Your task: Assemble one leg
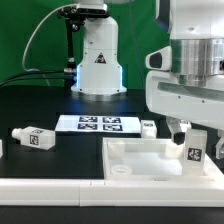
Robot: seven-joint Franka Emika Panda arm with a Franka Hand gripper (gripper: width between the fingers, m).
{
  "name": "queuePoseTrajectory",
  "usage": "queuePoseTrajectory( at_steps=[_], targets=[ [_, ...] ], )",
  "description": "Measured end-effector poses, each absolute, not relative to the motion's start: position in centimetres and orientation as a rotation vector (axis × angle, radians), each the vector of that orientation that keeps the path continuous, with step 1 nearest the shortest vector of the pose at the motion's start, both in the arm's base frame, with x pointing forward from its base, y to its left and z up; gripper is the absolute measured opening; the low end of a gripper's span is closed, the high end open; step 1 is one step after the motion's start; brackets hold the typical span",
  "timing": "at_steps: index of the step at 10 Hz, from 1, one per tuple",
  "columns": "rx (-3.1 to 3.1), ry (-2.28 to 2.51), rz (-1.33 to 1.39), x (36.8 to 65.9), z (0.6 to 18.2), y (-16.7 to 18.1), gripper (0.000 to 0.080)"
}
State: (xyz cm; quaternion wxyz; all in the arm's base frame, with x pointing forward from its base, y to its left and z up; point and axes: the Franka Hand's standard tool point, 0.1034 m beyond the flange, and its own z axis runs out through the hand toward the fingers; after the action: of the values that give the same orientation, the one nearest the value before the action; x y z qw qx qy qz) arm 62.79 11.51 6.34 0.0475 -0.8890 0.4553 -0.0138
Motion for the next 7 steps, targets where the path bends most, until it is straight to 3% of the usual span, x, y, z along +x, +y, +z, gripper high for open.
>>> queuePoseTrajectory(
  at_steps=[3, 4, 5, 7],
  targets=[
    [-2.91, 0.992, -0.038, 62.88, 6.36, 11.32, 0.0648],
    [-2.879, 1.072, -0.04, 62.89, 6.32, 11.32, 0.0518],
    [-2.871, 1.093, -0.04, 62.88, 6.3, 11.31, 0.0518],
    [-2.812, 1.229, -0.033, 62.87, 6.29, 11.38, 0.0282]
  ],
)
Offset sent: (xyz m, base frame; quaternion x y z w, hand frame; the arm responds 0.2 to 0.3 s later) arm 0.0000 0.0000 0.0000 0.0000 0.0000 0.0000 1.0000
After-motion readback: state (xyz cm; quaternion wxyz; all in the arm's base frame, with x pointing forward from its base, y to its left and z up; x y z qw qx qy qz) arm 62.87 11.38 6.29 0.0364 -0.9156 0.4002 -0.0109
